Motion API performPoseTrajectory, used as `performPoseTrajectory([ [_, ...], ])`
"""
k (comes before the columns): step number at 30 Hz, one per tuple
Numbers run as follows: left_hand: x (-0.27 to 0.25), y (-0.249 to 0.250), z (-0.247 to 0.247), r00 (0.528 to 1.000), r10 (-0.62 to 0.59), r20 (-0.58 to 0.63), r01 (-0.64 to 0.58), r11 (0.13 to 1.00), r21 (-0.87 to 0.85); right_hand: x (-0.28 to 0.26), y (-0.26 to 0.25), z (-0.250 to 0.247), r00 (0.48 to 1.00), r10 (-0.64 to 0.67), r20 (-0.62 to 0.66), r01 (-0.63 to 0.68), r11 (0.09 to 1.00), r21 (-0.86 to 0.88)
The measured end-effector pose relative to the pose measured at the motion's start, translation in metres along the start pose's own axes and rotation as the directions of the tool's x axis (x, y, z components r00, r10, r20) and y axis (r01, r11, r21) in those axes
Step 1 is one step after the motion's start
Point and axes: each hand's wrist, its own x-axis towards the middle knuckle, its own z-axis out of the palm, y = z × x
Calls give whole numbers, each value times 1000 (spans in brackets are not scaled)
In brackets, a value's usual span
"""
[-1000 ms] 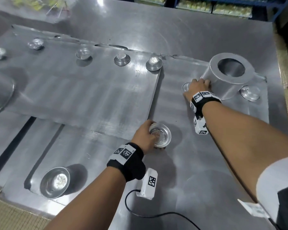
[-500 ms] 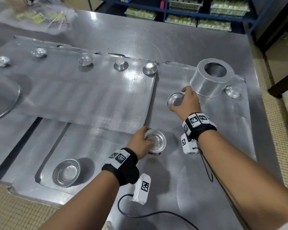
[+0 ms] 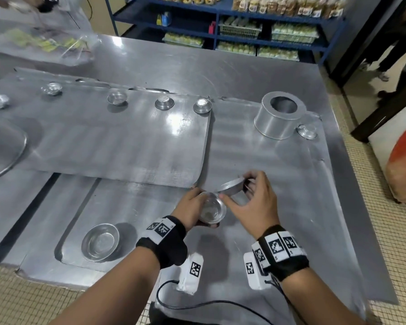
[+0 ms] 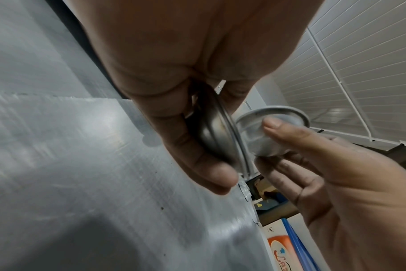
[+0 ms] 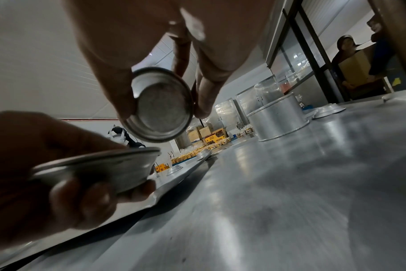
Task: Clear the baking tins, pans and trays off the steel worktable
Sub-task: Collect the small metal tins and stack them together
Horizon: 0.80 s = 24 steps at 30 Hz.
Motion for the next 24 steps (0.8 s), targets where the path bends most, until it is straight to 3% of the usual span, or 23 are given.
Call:
performPoseTrajectory([
  [5, -7, 0, 1, 996, -10, 84, 13, 999, -35, -27, -3, 3, 998, 19, 61, -24, 996, 82],
  [17, -3, -4, 16, 997, 56, 57, -63, 990, 127, -47, 3, -5, 984, 68, 163, -94, 983, 155],
  [24, 11, -5, 31, 997, 61, 47, -67, 989, 134, -30, 18, -28, 940, 98, 325, -139, 985, 104],
])
